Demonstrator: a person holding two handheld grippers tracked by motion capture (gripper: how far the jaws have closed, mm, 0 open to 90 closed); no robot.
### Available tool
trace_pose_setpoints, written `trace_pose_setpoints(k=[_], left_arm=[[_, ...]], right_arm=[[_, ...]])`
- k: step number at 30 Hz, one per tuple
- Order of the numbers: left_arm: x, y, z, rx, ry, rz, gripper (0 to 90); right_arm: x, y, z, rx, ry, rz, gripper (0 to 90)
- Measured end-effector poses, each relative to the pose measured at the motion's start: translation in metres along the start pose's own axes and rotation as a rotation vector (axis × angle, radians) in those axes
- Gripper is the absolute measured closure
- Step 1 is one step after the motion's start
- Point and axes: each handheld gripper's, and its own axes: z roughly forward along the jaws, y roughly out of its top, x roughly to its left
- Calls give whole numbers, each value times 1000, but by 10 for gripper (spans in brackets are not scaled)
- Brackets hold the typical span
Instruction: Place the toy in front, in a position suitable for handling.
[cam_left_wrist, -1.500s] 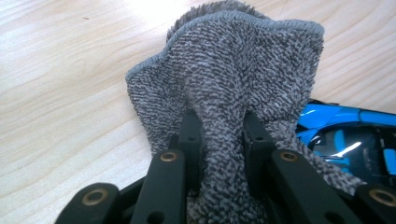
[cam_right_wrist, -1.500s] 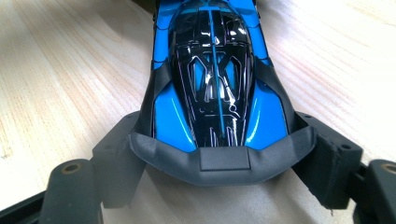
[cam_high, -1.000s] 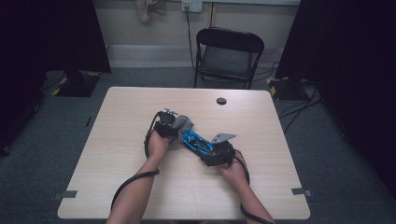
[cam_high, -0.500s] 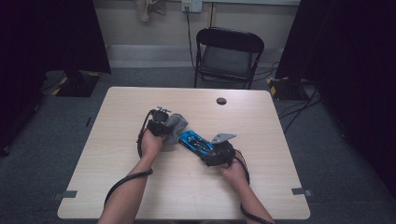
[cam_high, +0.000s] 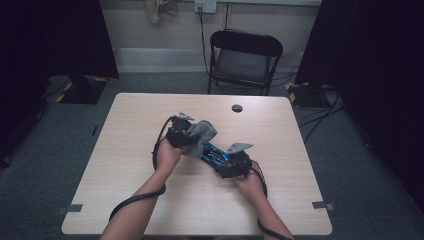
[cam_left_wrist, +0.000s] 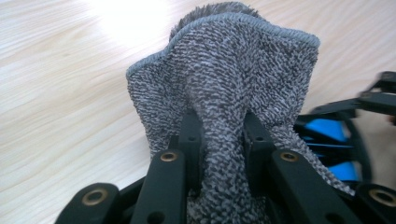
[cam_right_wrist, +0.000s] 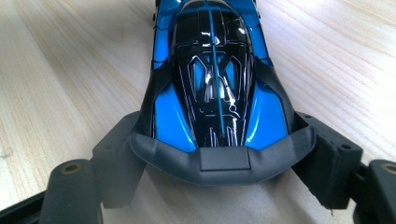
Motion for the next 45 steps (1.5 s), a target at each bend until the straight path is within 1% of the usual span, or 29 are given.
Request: trace_pose_setpoints(k=[1, 2, 3, 4, 5, 6, 7, 10, 11, 14, 16, 17, 18, 19, 24, 25, 26, 27, 28, 30, 34, 39, 41, 45], left_arm=[[0, 0, 0, 0, 0, 0, 745], [-7, 0, 1, -2, -9, 15, 745], [-7, 0, 1, -2, -9, 15, 745], [-14, -2, 4, 5, -24, 24, 745], [-14, -2, 4, 5, -24, 24, 746], [-21, -3, 8, 11, -32, 41, 746], [-21, -3, 8, 11, -32, 41, 746], [-31, -5, 12, 21, -40, 66, 745], [-35, -5, 14, 18, -52, 64, 745], [-43, -6, 18, 28, -64, 77, 745], [-49, -7, 22, 39, -65, 96, 745], [-52, -8, 23, 38, -72, 90, 745], [-58, -9, 26, 45, -88, 102, 745], [-58, -9, 26, 45, -88, 102, 745], [-73, -10, 30, 48, -112, 131, 745], [-76, -10, 31, 54, -118, 139, 745], [-80, -11, 35, 78, -122, 155, 745], [-80, -11, 35, 78, -122, 155, 745], [-80, -14, 39, 80, -119, 151, 745], [-80, -14, 40, 76, -122, 148, 745], [-81, -17, 40, 72, -117, 171, 746], [-82, -16, 40, 74, -107, 181, 746], [-82, -16, 40, 76, -97, 193, 746], [-79, -15, 39, 80, -84, 192, 746]], right_arm=[[0, 0, 0, 0, 0, 0, 246], [0, 0, 0, 0, 0, 0, 246], [0, 0, 0, 0, 0, 0, 246], [0, 0, 0, 0, 0, 0, 246], [0, 0, 0, 0, 0, 0, 246], [0, 0, 0, 0, 0, 0, 246], [0, 0, 0, 0, 0, 0, 246], [0, 0, 0, 0, 0, -1, 246], [0, 0, 0, 0, 0, -1, 246], [0, 0, 0, 0, 0, -1, 246], [0, 0, 0, 0, 0, -1, 246], [0, 0, 0, 0, 0, -1, 246], [0, 0, 0, 0, -1, -2, 246], [0, 0, 0, 0, -1, -2, 246], [0, 0, 0, -2, -1, -1, 246], [0, 0, 0, -1, -1, 0, 246], [0, 0, 0, -1, -1, 0, 246], [0, 0, 0, -1, -1, 0, 246], [0, 0, 0, -2, -2, -1, 246], [0, 0, 0, -1, -2, -1, 246], [0, 0, 0, -1, -2, 0, 246], [0, 0, 0, -1, -2, -1, 246], [0, 0, 0, -1, -1, -1, 246], [0, 0, 0, -1, -1, -1, 246]])
